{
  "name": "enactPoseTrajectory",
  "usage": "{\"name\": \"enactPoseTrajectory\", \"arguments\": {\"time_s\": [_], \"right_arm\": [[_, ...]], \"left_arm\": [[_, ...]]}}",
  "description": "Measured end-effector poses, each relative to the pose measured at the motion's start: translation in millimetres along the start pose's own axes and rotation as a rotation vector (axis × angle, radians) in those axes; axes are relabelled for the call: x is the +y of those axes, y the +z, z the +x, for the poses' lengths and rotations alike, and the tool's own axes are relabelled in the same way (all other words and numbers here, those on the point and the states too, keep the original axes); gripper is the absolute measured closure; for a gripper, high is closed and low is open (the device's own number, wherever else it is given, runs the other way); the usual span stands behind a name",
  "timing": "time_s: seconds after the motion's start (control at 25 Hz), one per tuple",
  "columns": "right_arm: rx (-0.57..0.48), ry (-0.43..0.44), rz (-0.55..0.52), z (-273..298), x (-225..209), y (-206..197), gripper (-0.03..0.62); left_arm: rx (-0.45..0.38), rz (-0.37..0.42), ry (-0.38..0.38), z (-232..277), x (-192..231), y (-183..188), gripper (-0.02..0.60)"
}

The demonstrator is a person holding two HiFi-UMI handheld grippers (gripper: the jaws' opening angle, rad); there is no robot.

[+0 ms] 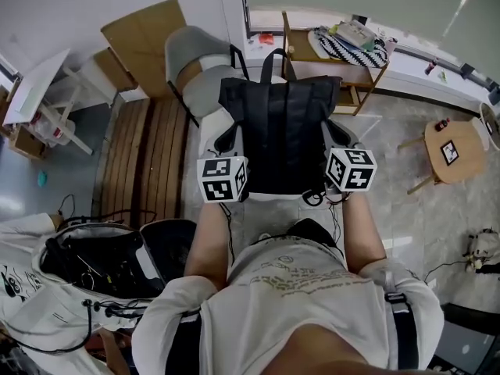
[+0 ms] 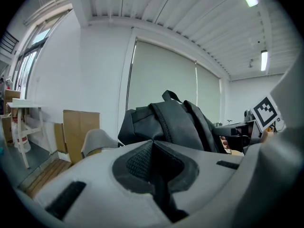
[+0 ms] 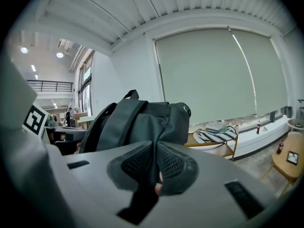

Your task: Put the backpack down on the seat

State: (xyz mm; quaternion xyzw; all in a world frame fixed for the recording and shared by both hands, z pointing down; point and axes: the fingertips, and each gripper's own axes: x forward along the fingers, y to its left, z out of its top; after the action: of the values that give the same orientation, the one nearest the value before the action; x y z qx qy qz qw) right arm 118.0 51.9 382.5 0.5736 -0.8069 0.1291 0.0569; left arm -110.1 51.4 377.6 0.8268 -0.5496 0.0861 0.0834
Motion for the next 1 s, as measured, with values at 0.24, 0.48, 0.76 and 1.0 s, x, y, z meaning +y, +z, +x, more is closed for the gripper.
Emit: {"name": "enactPoseTrajectory", "arguments": {"time_s": [0.24, 0.48, 0.76, 1.0], "right_arm": [[0.044, 0.027, 0.008, 49.2, -1.8, 5.9, 0.545], [0.065, 0.052, 0.033, 110.9, -27.4, 3.8, 0.545], [0.074, 0.124, 0.047, 167.2, -72.0, 11.9, 0.545], [0.108, 0.139, 0.020, 205.1, -96.5, 3.9, 0.545]], "left_arm": [[0.067, -0.035, 0.022, 36.3, 31.0, -6.6, 0.561], [0.092, -0.017, 0.039, 91.4, 49.5, -3.4, 0.561], [0.136, -0.048, 0.084, 157.2, 51.9, -2.0, 0.561], [0.174, -0.076, 0.112, 193.2, 53.6, -18.4, 0.561]]}}
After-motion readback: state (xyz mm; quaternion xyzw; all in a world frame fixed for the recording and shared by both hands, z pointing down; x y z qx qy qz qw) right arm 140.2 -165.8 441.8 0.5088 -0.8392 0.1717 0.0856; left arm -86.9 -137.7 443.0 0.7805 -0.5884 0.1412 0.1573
